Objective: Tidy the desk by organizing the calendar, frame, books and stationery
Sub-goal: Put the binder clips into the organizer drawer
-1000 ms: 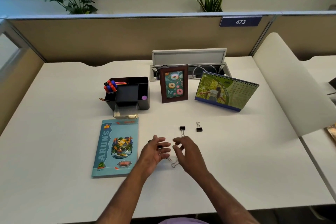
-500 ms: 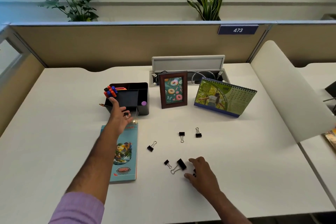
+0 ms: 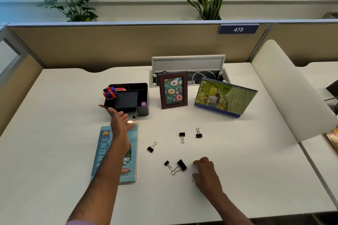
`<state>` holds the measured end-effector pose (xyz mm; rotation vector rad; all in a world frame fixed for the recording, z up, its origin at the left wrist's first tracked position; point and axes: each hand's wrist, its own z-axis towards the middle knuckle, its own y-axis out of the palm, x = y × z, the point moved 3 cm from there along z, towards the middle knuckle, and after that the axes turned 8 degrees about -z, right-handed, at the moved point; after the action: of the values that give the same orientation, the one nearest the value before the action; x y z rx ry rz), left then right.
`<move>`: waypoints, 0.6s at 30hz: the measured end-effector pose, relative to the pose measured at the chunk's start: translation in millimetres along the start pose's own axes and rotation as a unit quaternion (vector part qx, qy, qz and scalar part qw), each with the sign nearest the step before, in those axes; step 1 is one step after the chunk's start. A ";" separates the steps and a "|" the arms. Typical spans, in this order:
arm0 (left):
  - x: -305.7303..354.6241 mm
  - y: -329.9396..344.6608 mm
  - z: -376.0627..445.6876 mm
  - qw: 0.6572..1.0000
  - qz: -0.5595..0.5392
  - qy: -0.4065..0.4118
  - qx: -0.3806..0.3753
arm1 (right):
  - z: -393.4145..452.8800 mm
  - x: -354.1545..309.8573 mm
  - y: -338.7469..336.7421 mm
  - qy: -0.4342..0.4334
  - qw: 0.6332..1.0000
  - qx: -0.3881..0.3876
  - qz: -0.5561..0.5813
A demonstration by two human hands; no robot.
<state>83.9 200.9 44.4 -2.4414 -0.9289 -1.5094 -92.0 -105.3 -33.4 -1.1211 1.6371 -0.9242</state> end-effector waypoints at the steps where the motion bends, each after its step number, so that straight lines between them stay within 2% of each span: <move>1: -6.5 -0.1 -8.0 1.000 0.010 0.009 -0.003 | 0.6 0.4 0.8 -0.003 1.000 0.003 0.003; 5: -37.6 2.6 -50.9 0.996 0.064 0.036 -0.056 | 1.2 3.2 5.6 -0.013 1.000 0.020 0.018; 8: -66.4 5.8 -81.3 0.988 0.113 0.025 -0.106 | -0.4 7.2 7.5 -0.010 0.998 0.038 0.039; 12: -114.2 14.7 -109.3 0.967 0.177 -0.017 -0.184 | 2.1 9.9 2.1 0.009 0.982 0.097 0.162; 15: -145.4 16.8 -120.9 0.931 0.261 -0.024 -0.253 | 4.3 0.3 -15.1 0.075 0.936 0.100 0.329; 18: -155.1 19.7 -132.6 0.907 0.282 -0.034 -0.311 | 5.9 -14.0 -31.8 0.126 0.852 0.048 0.505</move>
<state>-55.5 63.6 -17.1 -2.8037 0.3360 -1.6507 -75.8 -102.1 -2.3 0.0408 2.0075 -0.4258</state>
